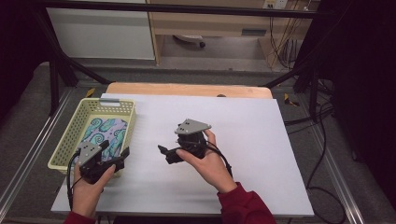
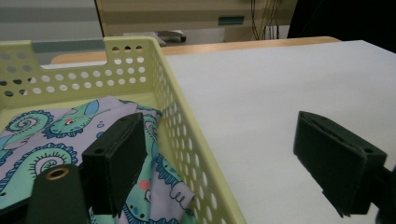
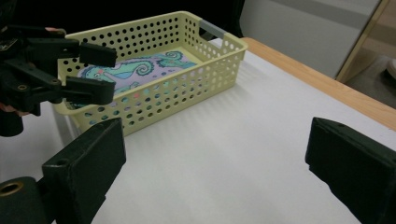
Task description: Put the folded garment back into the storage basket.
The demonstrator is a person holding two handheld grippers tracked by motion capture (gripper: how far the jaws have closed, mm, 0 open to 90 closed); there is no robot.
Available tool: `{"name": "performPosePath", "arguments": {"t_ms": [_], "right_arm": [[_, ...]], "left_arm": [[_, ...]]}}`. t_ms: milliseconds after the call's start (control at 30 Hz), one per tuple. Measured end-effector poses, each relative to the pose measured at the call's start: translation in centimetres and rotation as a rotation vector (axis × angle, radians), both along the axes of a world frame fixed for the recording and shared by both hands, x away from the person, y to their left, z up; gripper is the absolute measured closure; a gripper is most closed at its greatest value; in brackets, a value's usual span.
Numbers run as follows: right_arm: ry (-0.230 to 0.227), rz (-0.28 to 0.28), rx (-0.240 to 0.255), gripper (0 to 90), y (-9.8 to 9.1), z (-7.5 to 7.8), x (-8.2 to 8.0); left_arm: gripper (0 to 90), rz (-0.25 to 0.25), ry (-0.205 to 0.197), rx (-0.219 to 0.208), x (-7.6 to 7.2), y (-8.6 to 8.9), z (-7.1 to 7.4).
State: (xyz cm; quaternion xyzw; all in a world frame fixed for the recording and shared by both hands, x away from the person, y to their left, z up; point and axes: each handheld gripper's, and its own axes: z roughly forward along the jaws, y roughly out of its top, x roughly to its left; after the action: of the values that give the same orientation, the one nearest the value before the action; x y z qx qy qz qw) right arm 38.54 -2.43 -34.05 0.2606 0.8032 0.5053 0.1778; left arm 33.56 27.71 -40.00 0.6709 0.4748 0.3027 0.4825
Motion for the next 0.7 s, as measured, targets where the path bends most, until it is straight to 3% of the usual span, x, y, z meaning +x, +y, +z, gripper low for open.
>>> {"name": "performPosePath", "arguments": {"t_ms": [333, 700], "right_arm": [[-0.016, -0.096, 0.022, 3.3, -4.0, 0.5, 0.6], [-0.055, -0.189, 0.064, 3.3, -7.1, 1.6, 0.9]], "left_arm": [[16.0, -0.022, 0.022, -0.003, 0.2, -0.2, -0.3], [16.1, -0.026, 0.02, 0.002, 0.2, -0.4, -0.3]]}}
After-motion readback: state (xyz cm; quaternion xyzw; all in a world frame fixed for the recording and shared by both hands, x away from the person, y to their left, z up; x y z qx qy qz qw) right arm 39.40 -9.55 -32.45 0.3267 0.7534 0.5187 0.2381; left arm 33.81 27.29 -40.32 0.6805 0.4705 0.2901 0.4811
